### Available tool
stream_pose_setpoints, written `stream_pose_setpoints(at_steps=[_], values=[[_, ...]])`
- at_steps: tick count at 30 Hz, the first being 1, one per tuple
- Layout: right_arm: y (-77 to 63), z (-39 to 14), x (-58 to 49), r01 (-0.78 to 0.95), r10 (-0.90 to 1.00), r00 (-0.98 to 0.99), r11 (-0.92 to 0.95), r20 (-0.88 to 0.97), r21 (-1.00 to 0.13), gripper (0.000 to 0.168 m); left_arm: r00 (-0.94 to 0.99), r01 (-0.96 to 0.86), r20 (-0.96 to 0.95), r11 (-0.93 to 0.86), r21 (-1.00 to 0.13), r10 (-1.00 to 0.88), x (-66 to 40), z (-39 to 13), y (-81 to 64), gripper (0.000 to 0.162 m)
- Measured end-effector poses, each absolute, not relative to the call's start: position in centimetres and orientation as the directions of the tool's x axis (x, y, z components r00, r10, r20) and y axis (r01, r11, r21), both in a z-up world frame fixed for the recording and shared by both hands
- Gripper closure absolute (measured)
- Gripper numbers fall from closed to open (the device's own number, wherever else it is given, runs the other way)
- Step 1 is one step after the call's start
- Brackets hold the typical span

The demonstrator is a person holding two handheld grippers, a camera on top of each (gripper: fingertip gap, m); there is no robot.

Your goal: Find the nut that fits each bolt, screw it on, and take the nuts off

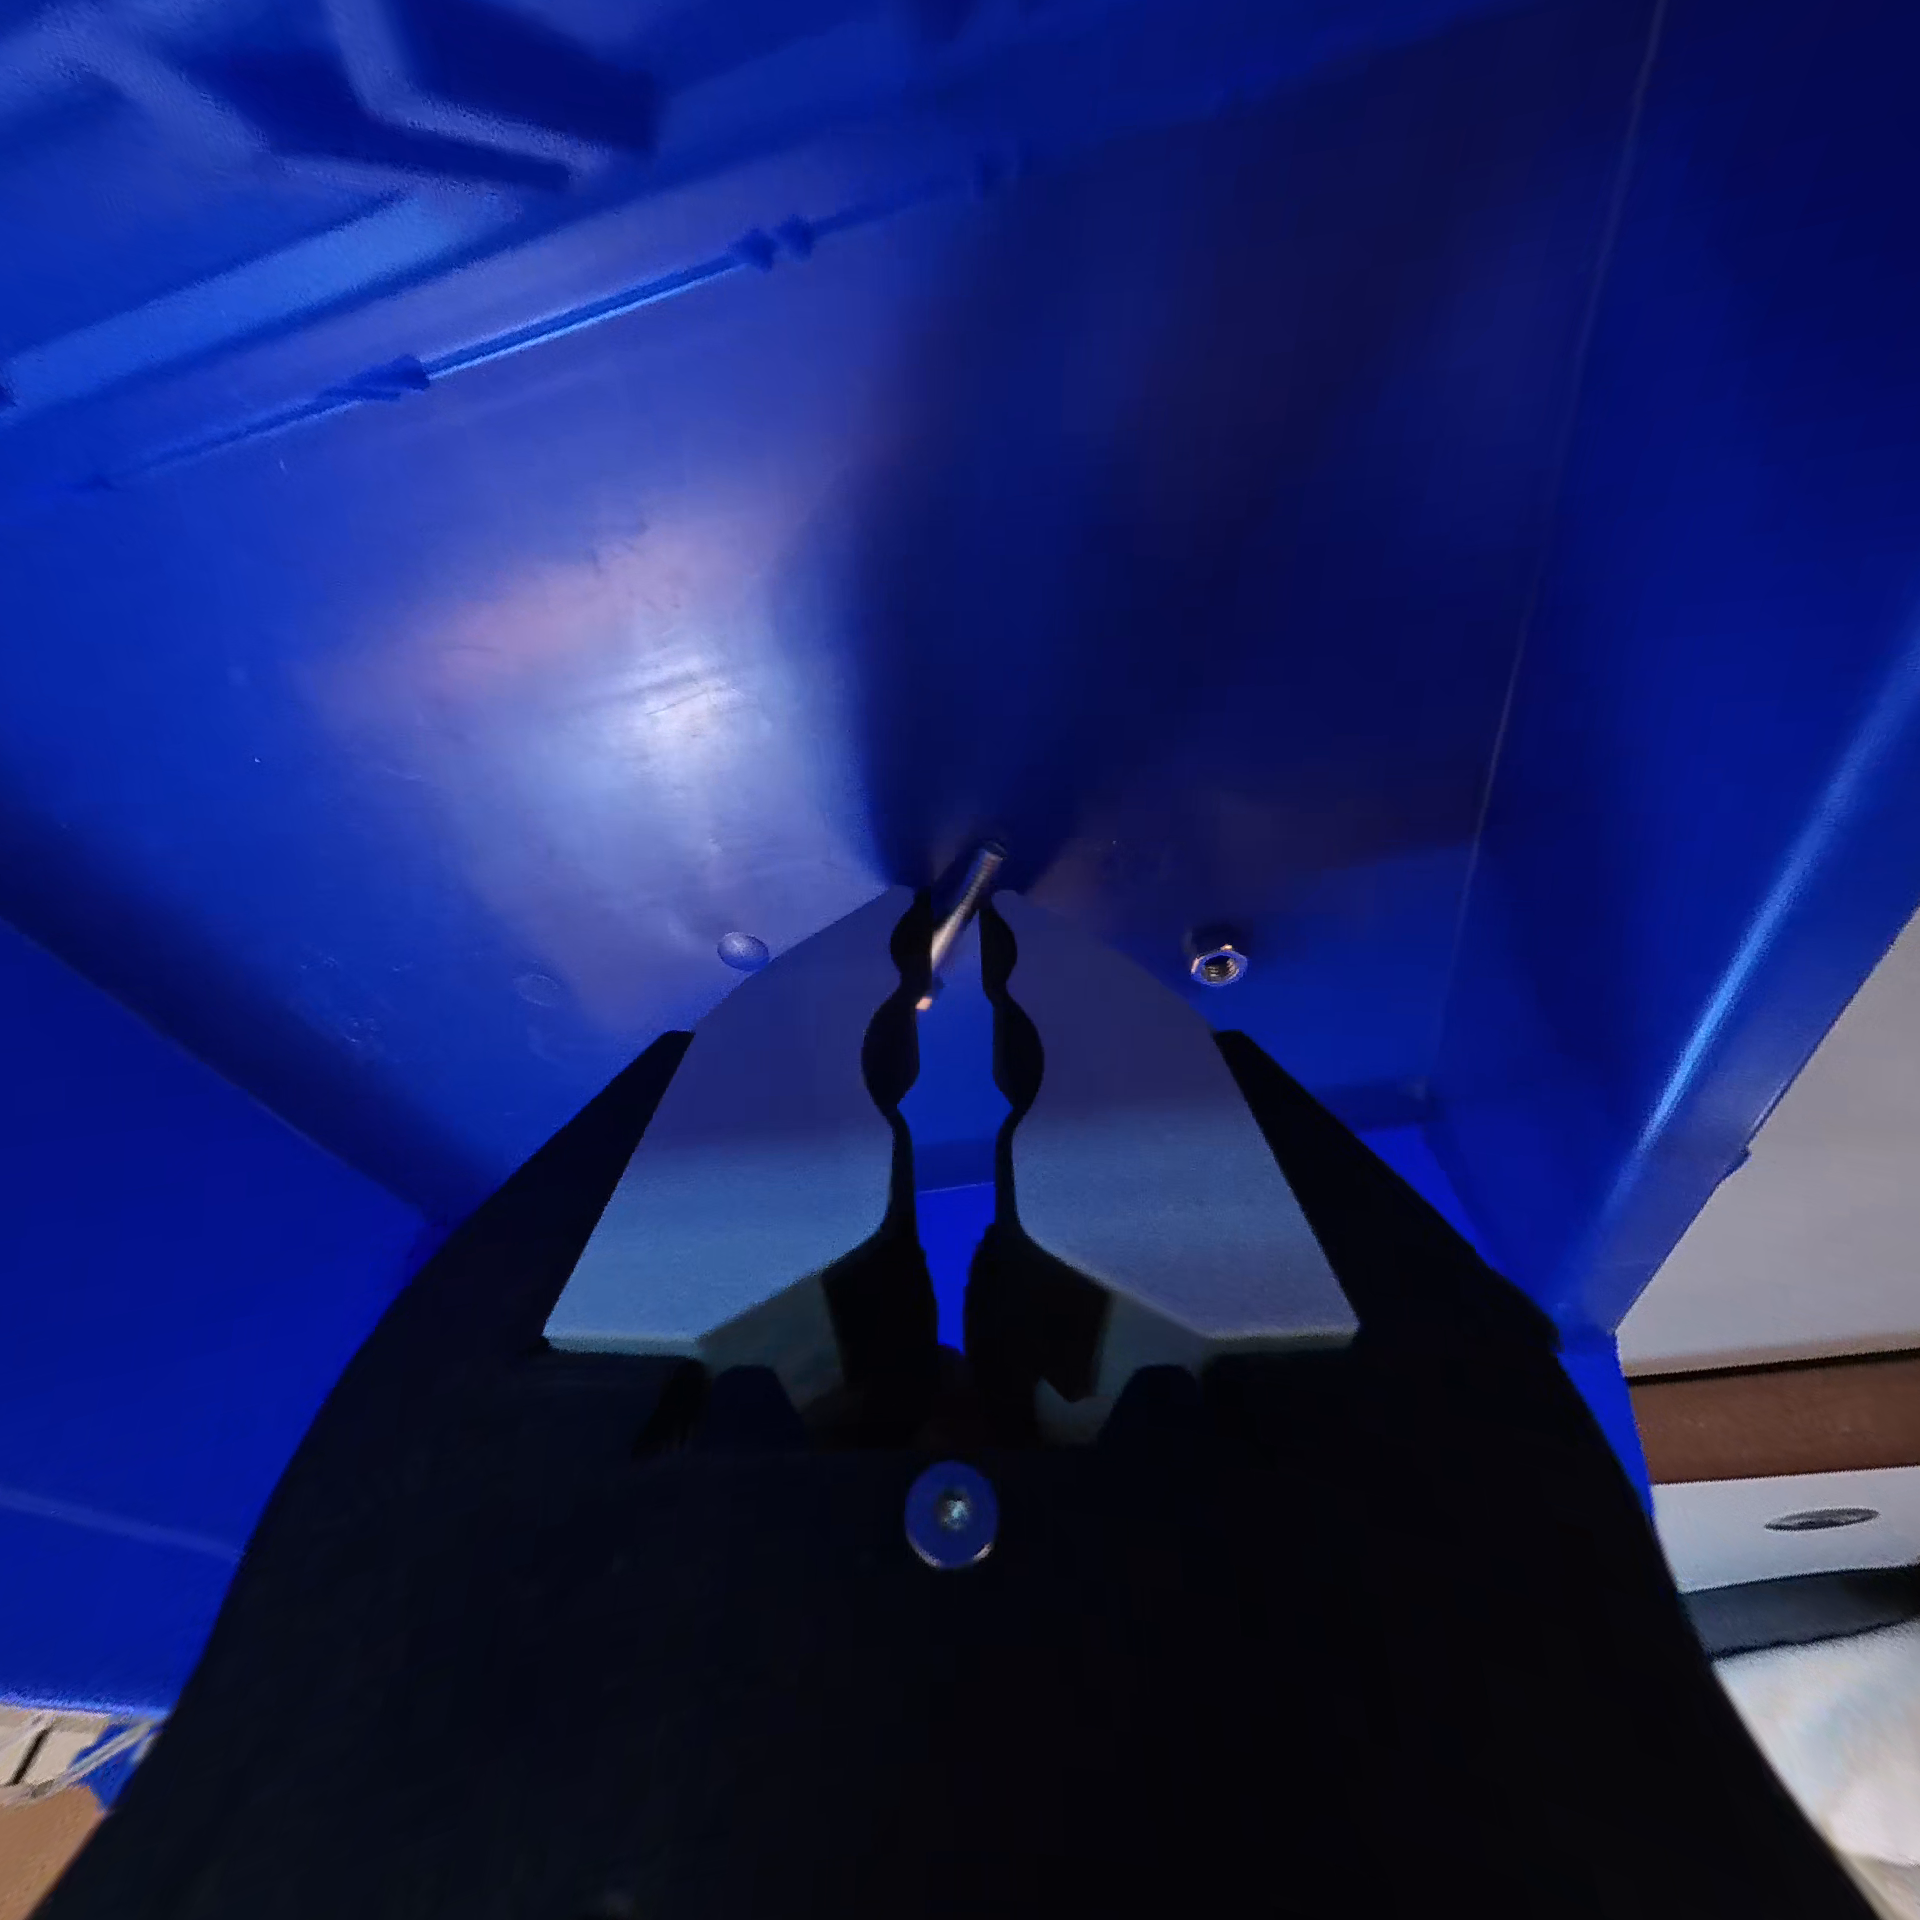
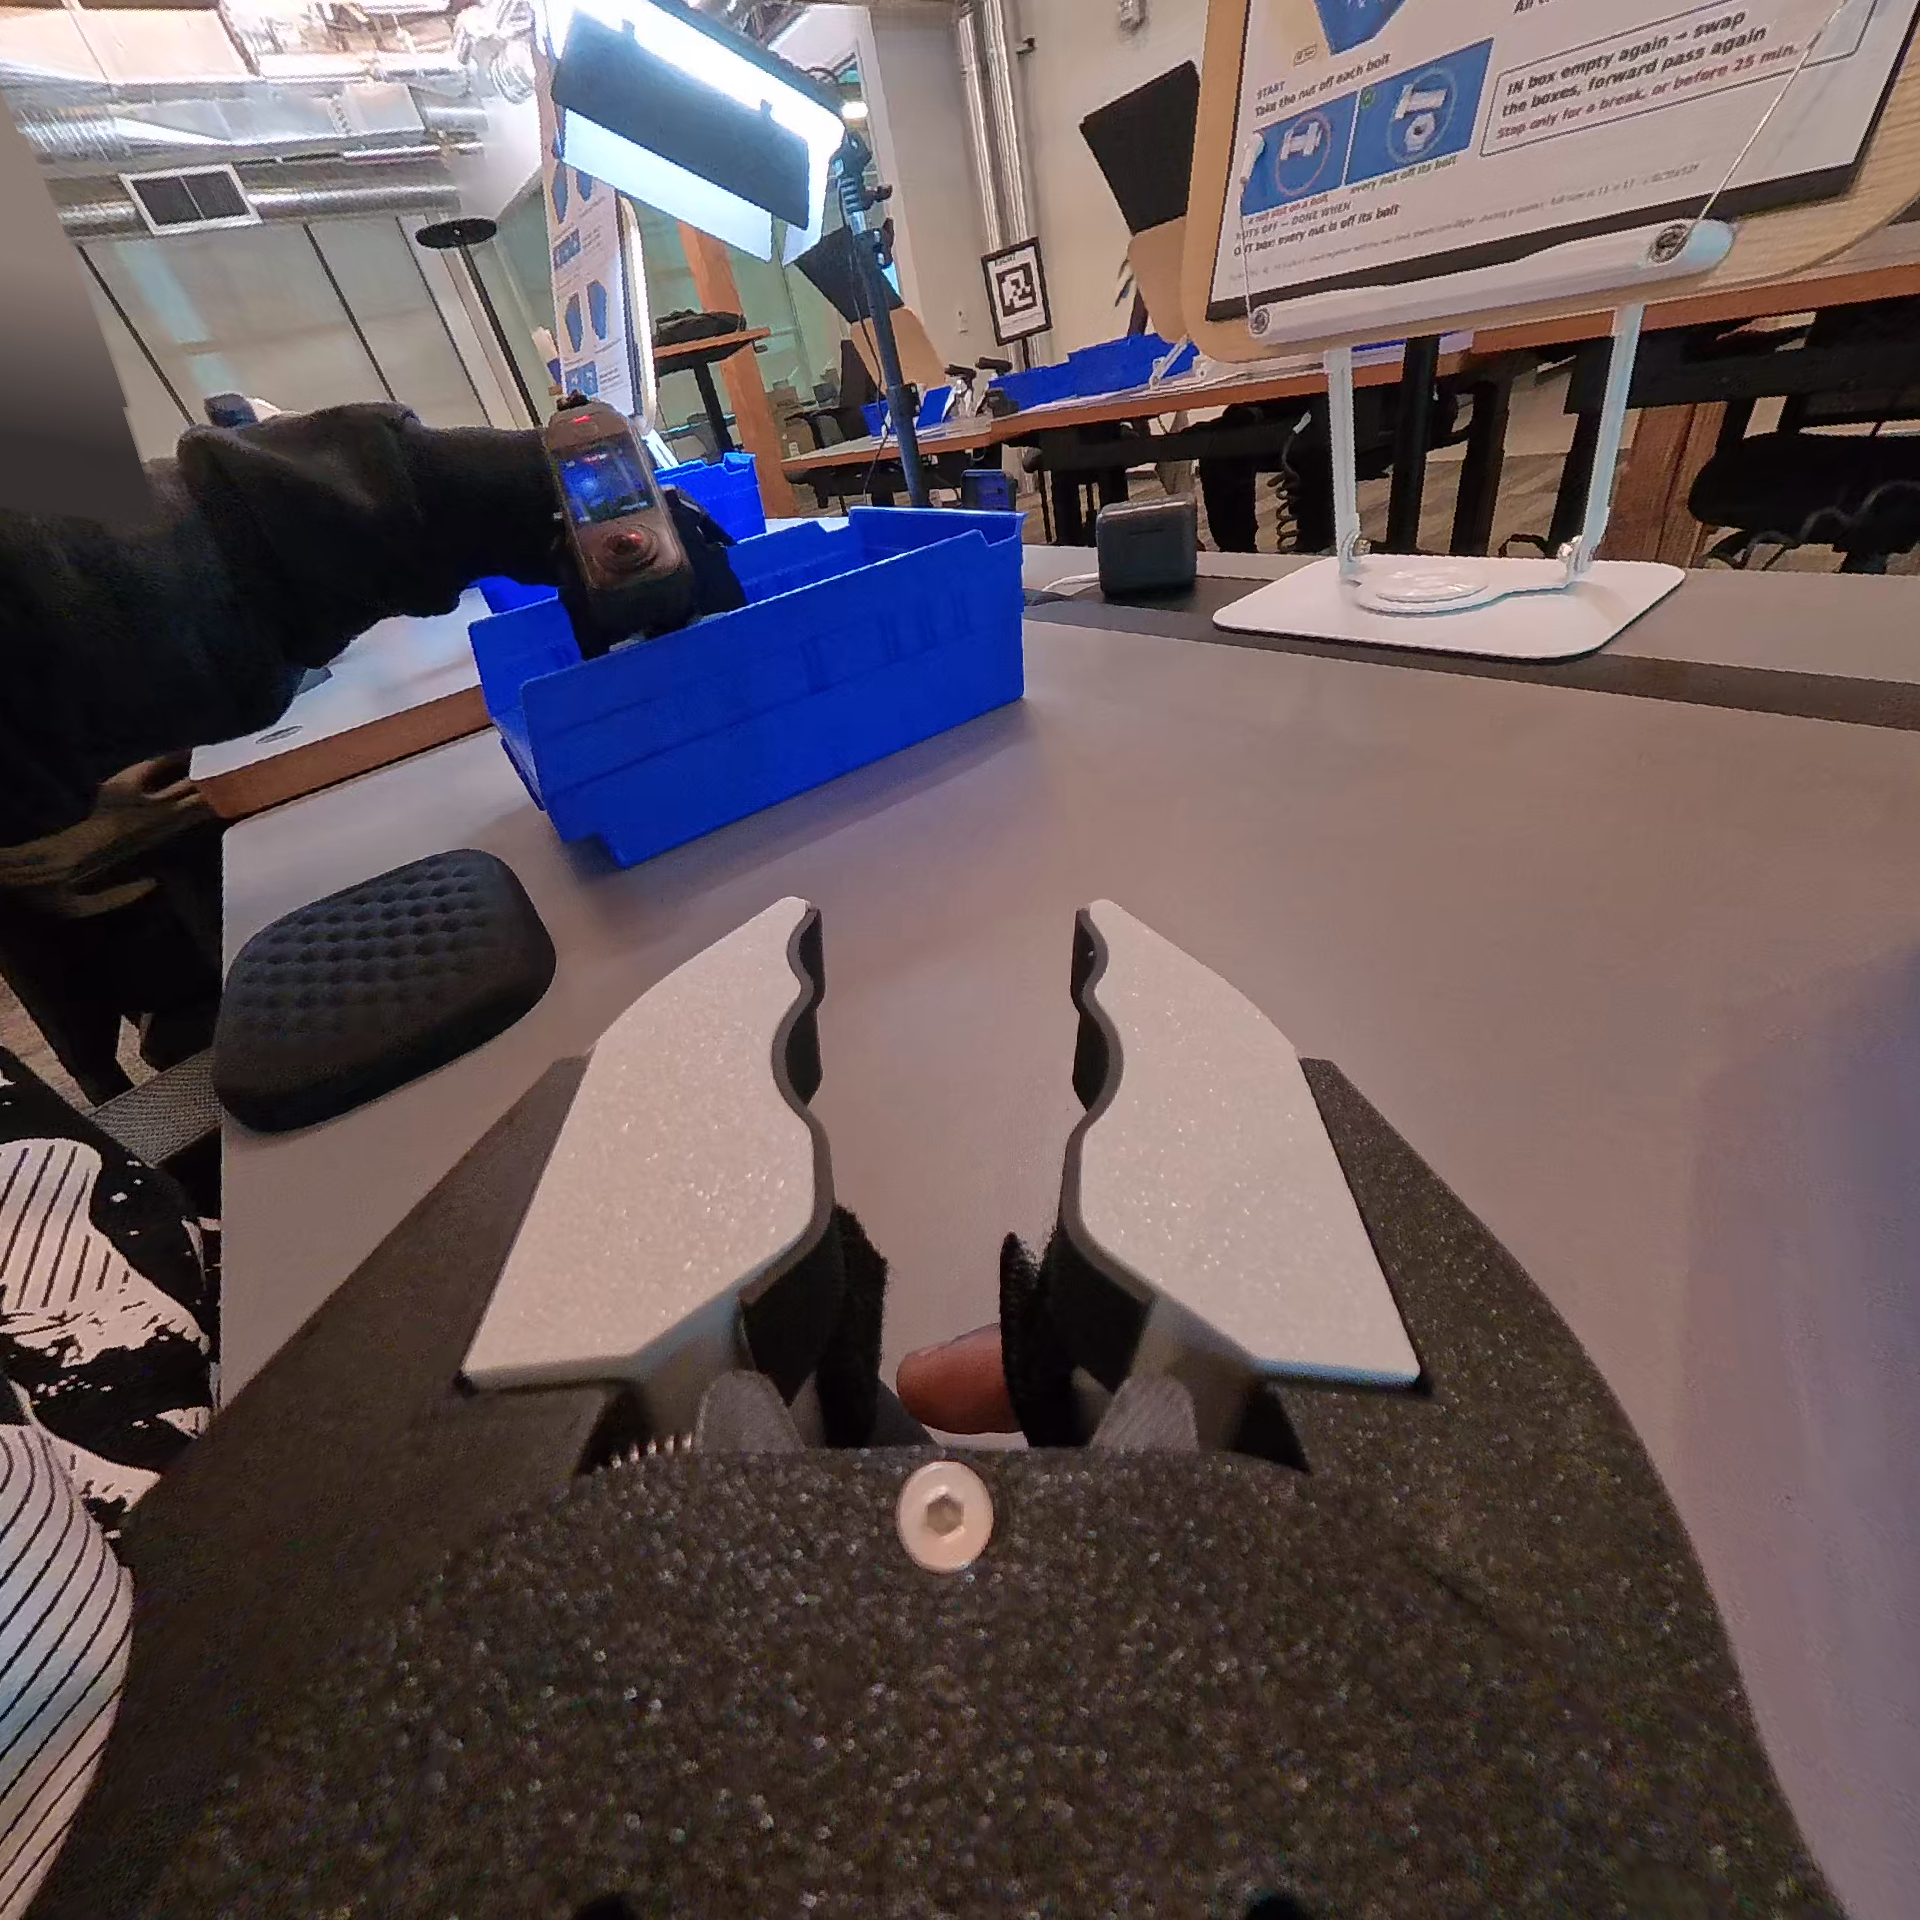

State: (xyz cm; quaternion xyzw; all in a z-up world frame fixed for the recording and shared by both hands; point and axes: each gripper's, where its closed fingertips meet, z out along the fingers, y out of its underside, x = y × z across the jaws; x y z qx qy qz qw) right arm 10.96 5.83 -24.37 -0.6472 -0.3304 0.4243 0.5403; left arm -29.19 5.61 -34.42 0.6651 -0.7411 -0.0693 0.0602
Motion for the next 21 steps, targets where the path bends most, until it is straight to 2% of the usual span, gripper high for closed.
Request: stream_pose_setpoints(at_steps=[3,6,10,14,17,21], values=[[5.8,-24.4,11.0,-0.030,0.886,0.422,-0.198,-0.192,-0.980,0.122,-0.014,-0.990,0.024,0.017,0.141,-1.000,-29.1,-34.4,5.1,0.156],[5.8,-24.4,11.0,-0.030,0.886,0.421,-0.198,-0.192,-0.980,0.122,0.084,-0.995,0.008,-0.084,0.048,-0.996,-28.8,-34.1,5.0,0.156],[5.8,-24.4,11.0,-0.029,0.886,0.422,-0.201,-0.195,-0.979,0.122,0.262,-0.956,-0.093,-0.245,-0.159,-0.961,-28.4,-32.1,6.0,0.156],[5.9,-24.5,10.9,-0.024,0.886,0.422,-0.202,-0.193,-0.979,0.122,0.436,-0.855,-0.211,-0.329,-0.400,-0.875,-28.2,-28.6,7.1,0.156],[5.9,-24.5,10.9,-0.019,0.886,0.424,-0.202,-0.191,-0.979,0.123,0.563,-0.719,-0.265,-0.307,-0.623,-0.783,-26.8,-24.8,7.5,0.156],[5.9,-24.6,10.8,-0.014,0.885,0.425,-0.203,-0.190,-0.979,0.123,0.673,-0.426,-0.194,-0.159,-0.891,-0.714,-22.6,-18.2,5.9,0.156]])
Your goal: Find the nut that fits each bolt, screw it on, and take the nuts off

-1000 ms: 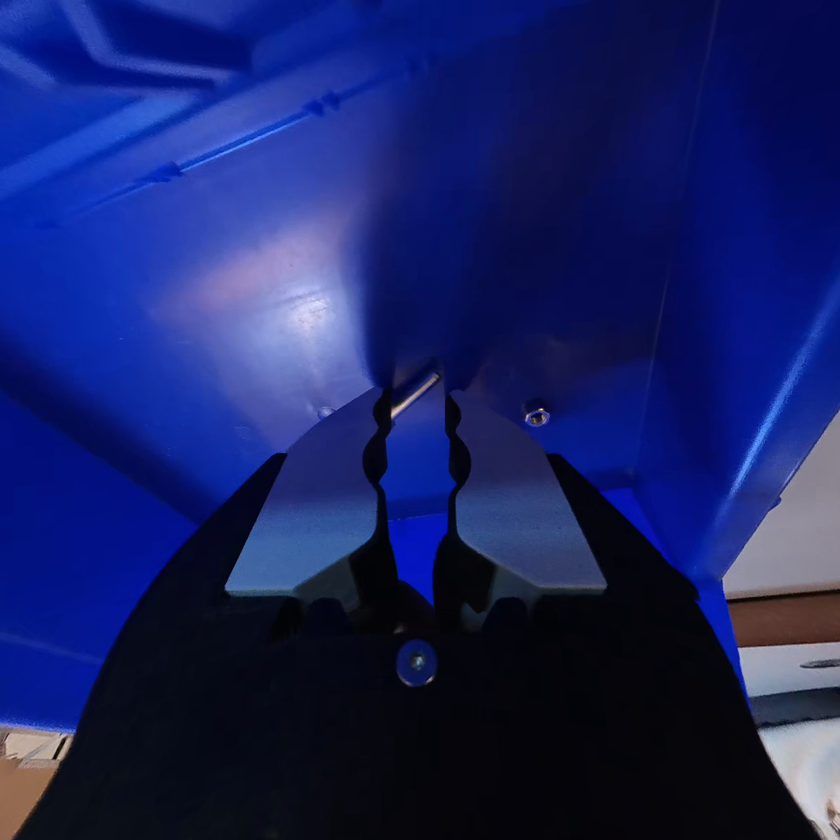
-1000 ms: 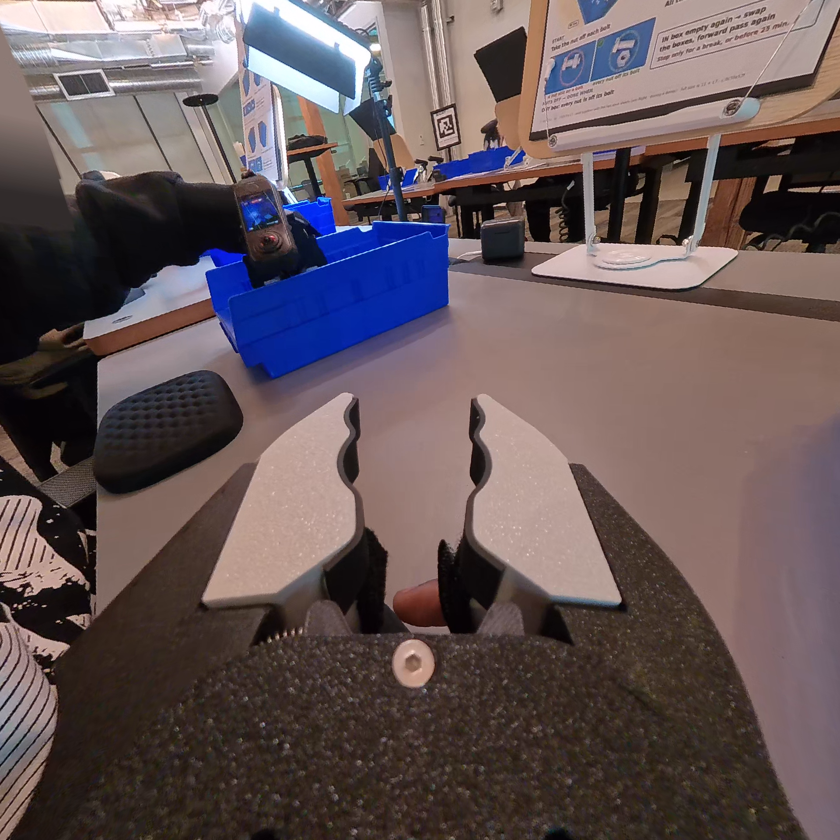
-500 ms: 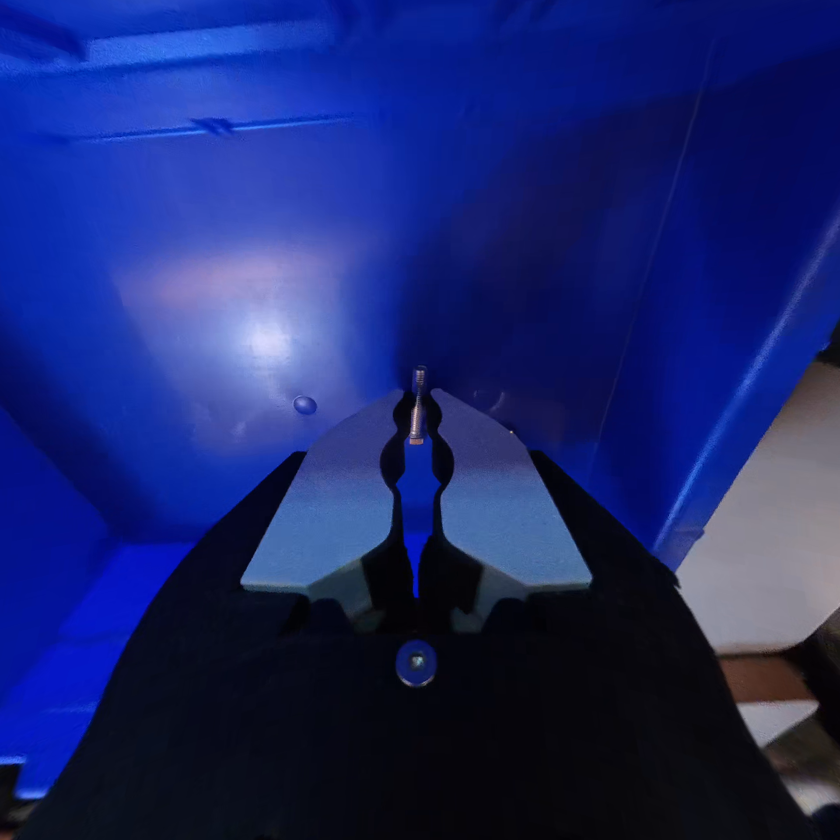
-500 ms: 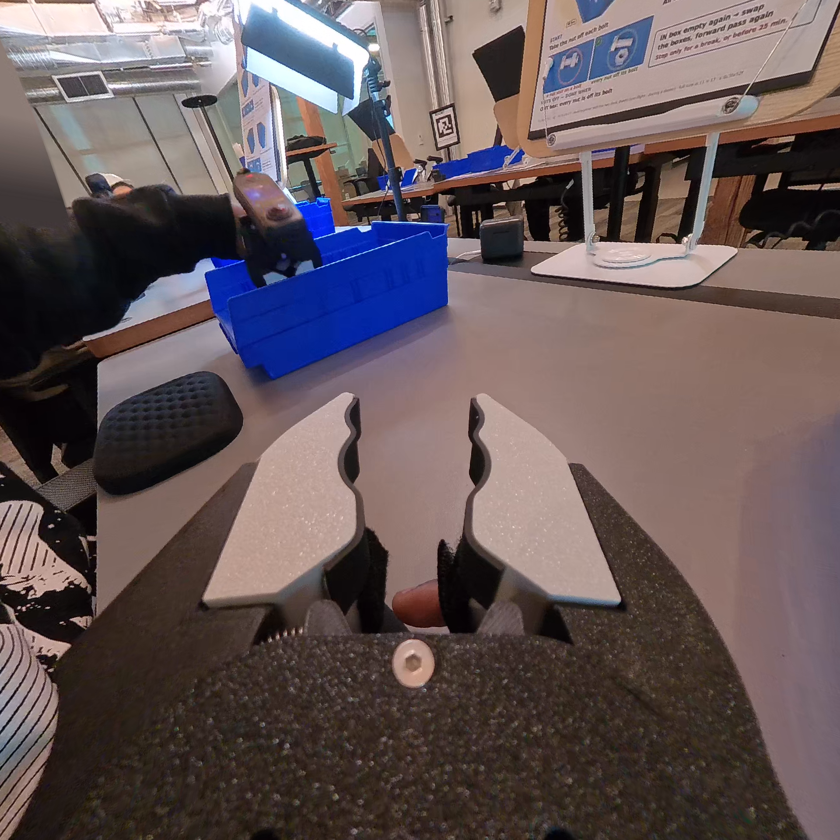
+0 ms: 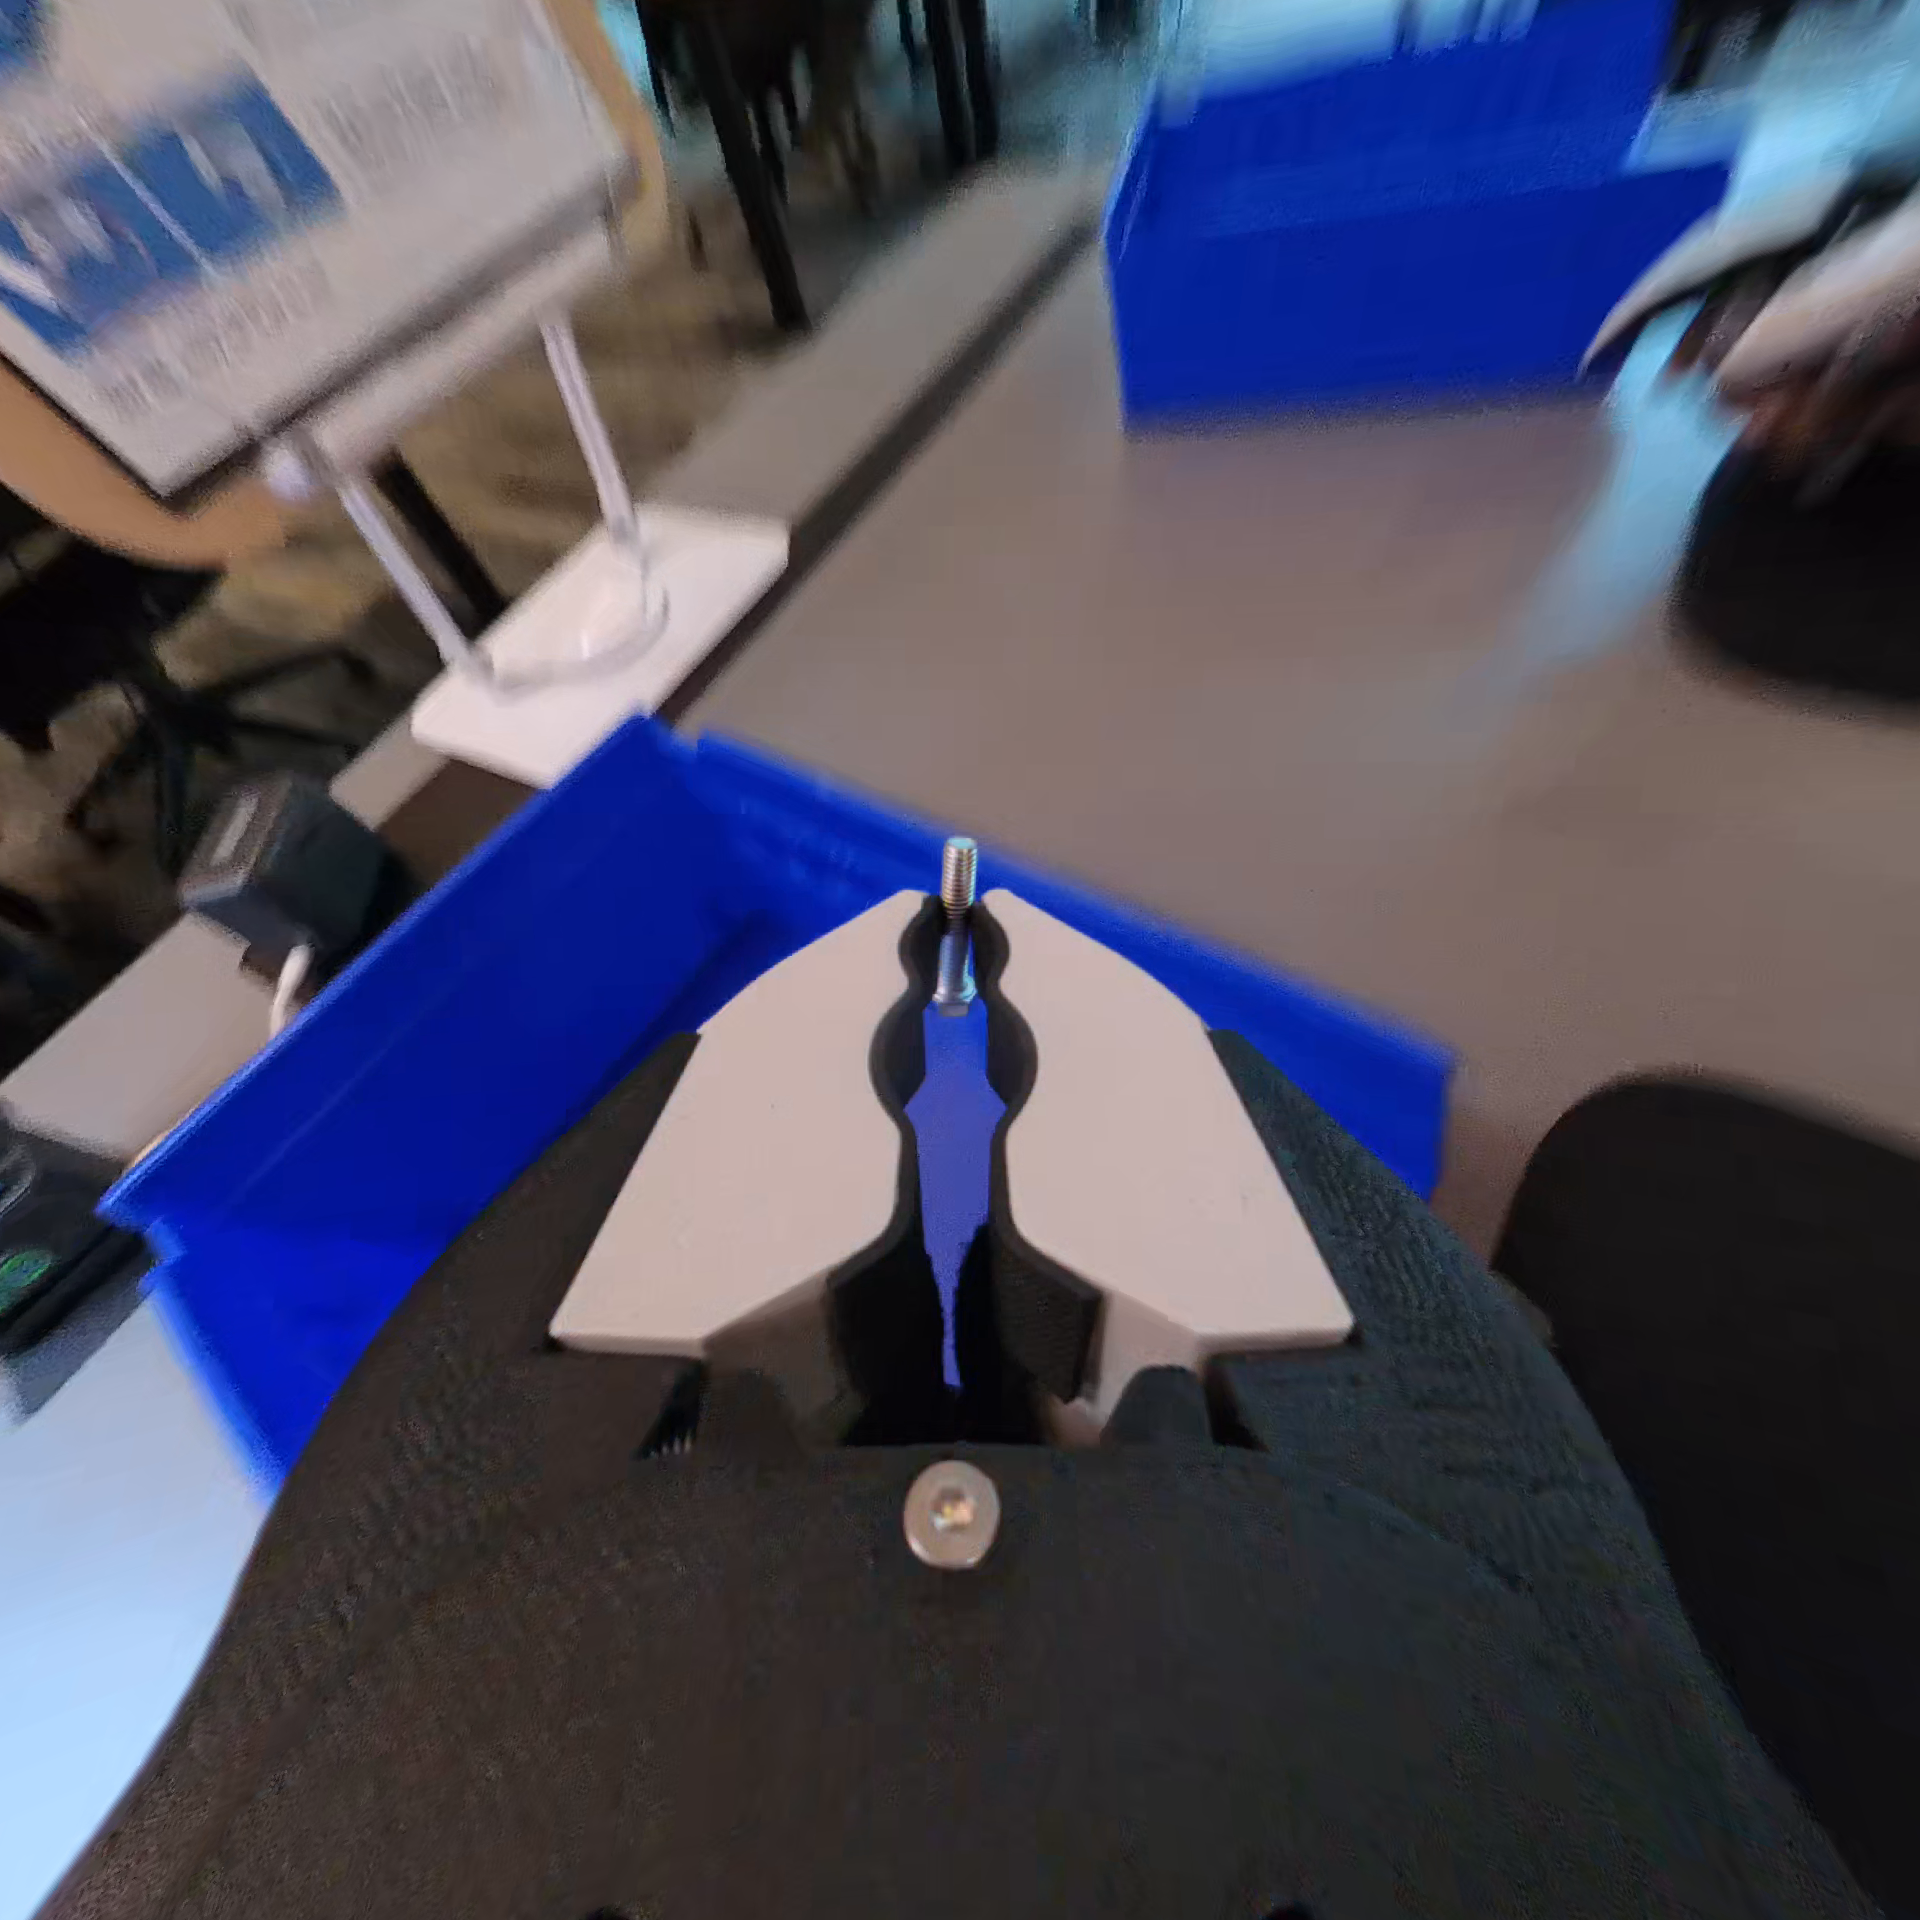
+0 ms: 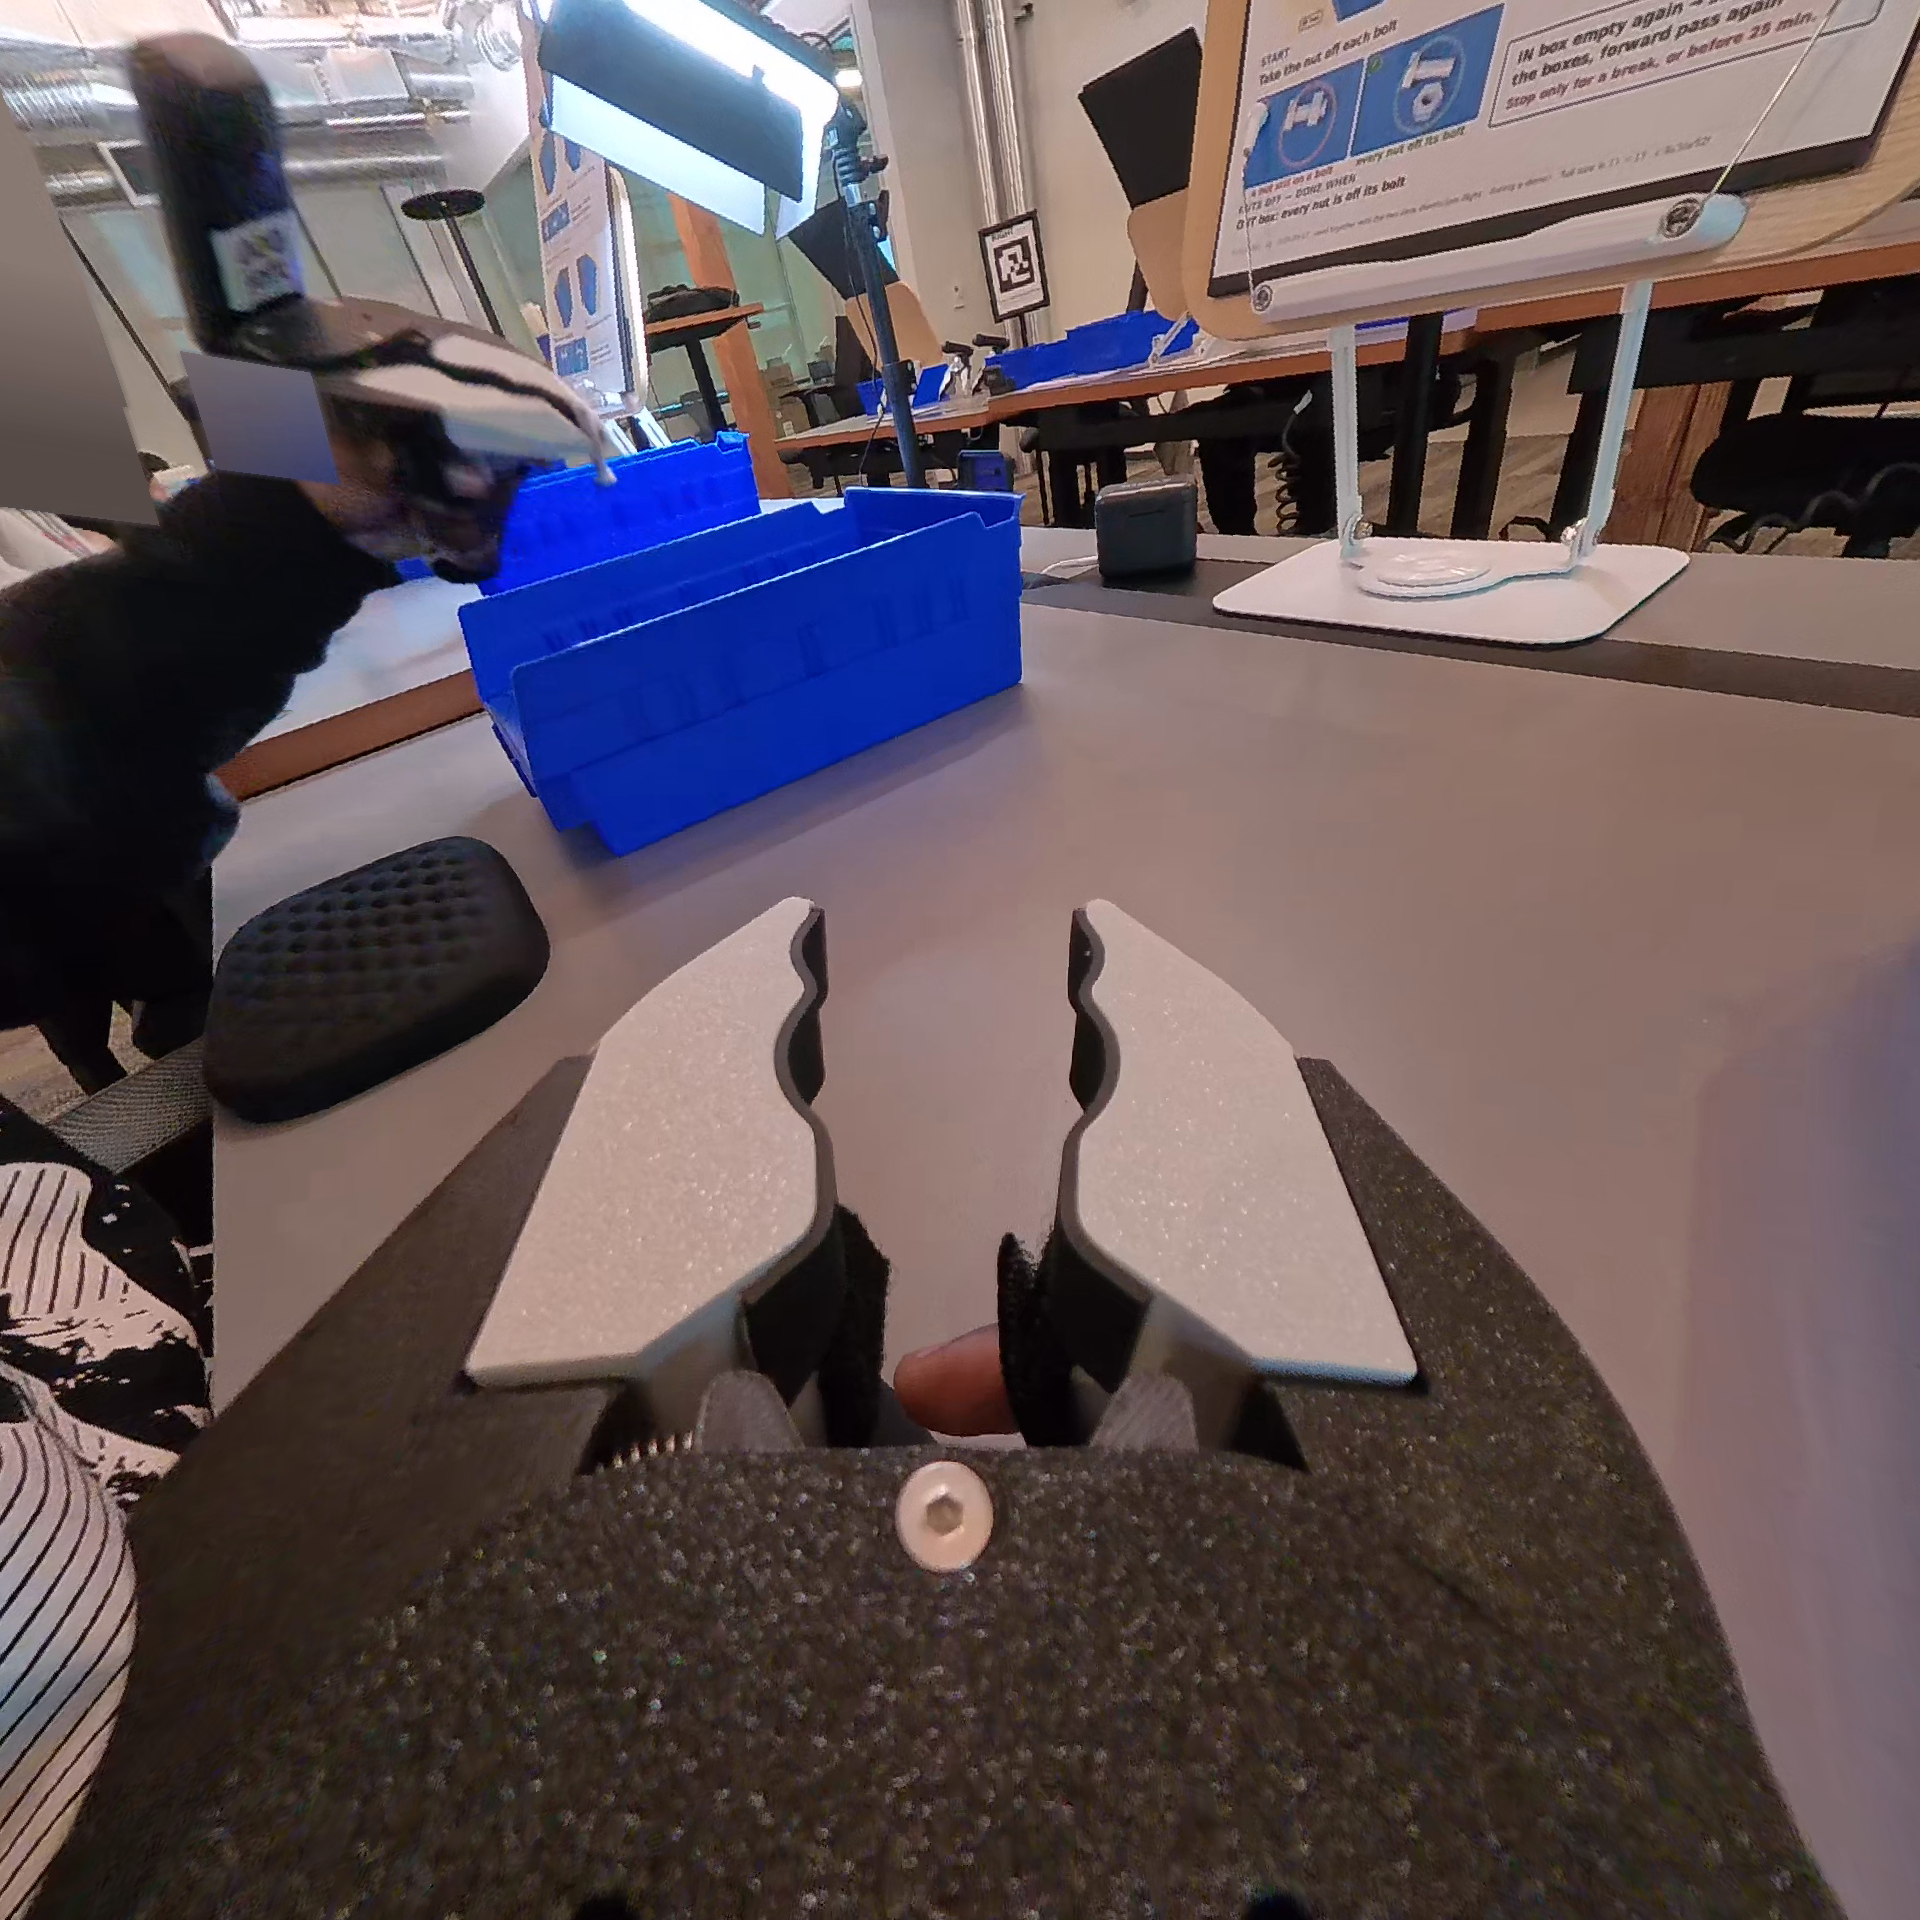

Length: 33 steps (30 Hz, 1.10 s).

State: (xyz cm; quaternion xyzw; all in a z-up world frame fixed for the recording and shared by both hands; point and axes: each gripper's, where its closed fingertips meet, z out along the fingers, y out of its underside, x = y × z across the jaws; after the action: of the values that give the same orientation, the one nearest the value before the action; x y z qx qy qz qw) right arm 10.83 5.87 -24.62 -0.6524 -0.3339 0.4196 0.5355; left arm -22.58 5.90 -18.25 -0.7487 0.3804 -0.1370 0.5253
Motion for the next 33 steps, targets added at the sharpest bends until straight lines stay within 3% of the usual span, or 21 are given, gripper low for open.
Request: stream_pose_setpoints(at_steps=[5,13,19,23,28,33], values=[[5.8,-24.7,10.7,-0.004,0.886,0.425,-0.200,-0.183,-0.980,0.124,0.638,-0.065,-0.038,-0.005,-0.998,-0.769,-16.1,-13.1,1.6,0.156],[5.6,-24.8,10.5,0.014,0.891,0.422,-0.191,-0.168,-0.981,0.125,0.611,0.143,0.014,0.093,-0.985,-0.791,-8.1,-14.1,-2.8,0.156],[5.1,-24.8,10.2,0.037,0.906,0.402,-0.163,-0.134,-0.986,0.125,0.576,0.109,0.030,0.040,-0.993,-0.817,-3.2,-19.4,-3.4,0.156],[3.5,-24.6,9.0,0.102,0.932,0.360,-0.068,-0.027,-0.992,0.135,0.522,0.061,0.036,-0.005,-0.998,-0.852,-1.4,-22.0,-4.0,0.156],[-1.5,-22.0,4.3,-0.019,0.981,0.169,-0.098,-0.100,-0.995,0.146,0.538,-0.050,-0.058,0.037,-0.998,-0.841,-0.4,-23.1,-4.2,0.156],[-3.8,-22.1,0.7,0.051,0.989,0.140,-0.051,-0.044,-0.997,0.149,0.551,-0.109,-0.108,0.057,-0.992,-0.827,0.0,-23.7,-4.2,0.156]])
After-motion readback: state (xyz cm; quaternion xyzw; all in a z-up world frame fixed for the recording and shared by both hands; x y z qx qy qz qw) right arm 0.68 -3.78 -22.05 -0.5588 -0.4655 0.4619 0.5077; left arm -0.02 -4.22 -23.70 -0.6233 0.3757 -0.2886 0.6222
